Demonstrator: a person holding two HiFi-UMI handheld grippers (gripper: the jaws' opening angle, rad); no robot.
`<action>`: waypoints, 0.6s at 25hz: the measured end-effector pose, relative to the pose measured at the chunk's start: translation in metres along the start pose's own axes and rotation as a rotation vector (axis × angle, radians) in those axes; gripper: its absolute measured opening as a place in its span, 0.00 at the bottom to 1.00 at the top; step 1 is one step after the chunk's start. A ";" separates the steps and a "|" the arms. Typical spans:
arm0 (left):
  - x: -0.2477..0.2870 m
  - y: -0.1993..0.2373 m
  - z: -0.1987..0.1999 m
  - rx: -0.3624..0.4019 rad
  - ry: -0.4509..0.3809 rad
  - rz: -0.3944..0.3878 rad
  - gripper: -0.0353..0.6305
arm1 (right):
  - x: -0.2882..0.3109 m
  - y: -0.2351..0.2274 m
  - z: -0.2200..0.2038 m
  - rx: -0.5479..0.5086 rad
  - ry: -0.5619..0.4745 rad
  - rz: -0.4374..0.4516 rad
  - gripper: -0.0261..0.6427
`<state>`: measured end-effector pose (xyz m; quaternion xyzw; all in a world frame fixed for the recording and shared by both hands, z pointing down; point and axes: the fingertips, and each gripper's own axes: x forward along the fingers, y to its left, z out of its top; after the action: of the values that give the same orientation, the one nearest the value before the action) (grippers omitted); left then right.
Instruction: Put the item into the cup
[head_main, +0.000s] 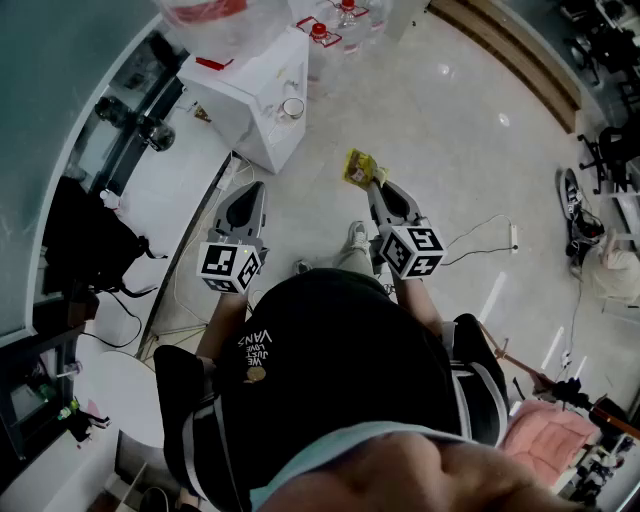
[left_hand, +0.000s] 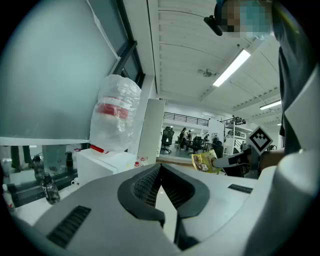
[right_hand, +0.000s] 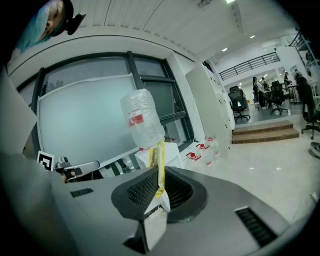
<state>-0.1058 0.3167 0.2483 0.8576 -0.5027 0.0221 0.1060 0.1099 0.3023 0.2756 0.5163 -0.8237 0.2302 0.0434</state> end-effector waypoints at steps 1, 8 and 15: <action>0.000 0.001 -0.001 -0.002 0.003 0.000 0.08 | 0.001 0.001 0.000 0.004 -0.002 -0.001 0.13; 0.008 0.004 -0.003 -0.011 0.001 -0.029 0.08 | 0.011 -0.002 0.001 0.039 -0.011 0.004 0.13; 0.051 0.000 -0.018 -0.023 0.035 -0.028 0.08 | 0.035 -0.043 0.015 0.008 0.008 -0.015 0.13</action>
<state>-0.0796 0.2768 0.2728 0.8629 -0.4889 0.0298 0.1247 0.1334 0.2516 0.2875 0.5216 -0.8188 0.2352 0.0465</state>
